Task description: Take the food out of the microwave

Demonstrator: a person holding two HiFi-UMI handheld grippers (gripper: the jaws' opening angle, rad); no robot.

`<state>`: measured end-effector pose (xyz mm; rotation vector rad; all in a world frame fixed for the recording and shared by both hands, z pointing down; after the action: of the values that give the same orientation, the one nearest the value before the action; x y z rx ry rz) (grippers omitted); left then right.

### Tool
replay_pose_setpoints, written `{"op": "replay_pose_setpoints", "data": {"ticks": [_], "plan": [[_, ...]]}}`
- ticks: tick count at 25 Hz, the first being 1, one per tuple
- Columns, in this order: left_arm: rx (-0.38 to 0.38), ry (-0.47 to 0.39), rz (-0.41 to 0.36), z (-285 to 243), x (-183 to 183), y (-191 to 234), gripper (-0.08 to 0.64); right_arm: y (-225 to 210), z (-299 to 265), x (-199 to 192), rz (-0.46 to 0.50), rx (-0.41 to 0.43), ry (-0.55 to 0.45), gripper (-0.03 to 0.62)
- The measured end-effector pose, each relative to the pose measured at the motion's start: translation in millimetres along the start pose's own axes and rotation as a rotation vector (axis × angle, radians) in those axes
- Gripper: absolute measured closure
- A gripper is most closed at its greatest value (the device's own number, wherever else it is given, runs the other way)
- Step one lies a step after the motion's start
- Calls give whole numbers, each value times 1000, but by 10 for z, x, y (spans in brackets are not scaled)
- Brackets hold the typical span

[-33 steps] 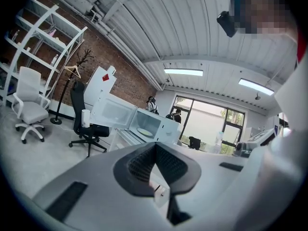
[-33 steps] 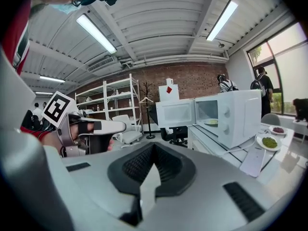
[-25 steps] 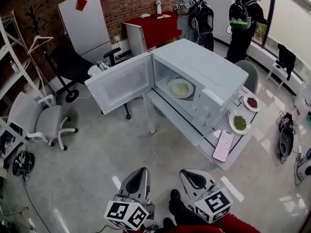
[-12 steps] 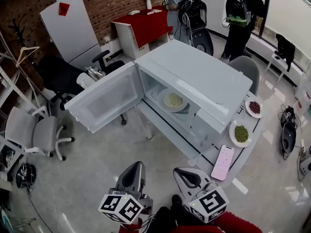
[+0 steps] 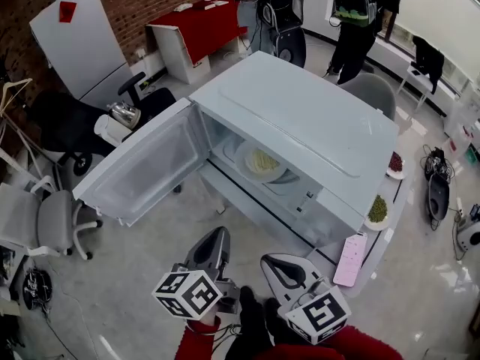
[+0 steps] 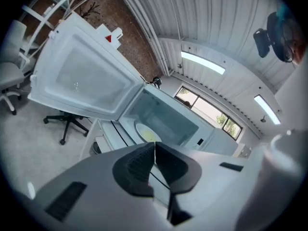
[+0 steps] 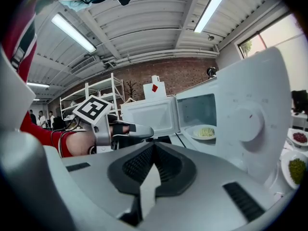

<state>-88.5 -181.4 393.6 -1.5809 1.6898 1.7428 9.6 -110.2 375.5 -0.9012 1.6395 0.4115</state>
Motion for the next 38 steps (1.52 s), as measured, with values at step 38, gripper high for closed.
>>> {"op": "replay_pose_setpoints", "data": {"ticks": [38], "plan": [[-222,357,737,-1781,-166,376,541,-418,-562,-79,-57,-129,67,581]]}}
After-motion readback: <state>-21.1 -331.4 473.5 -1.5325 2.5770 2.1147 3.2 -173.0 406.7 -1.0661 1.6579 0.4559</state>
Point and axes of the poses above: the fingertips, and each gripper's own axes: z backward along the fingers, y to its left, x out of its top, the point moved 2 cm from there along z, backward along the fingers, and after that the axes turned 1 degree about -z, right-handed, at the moved point
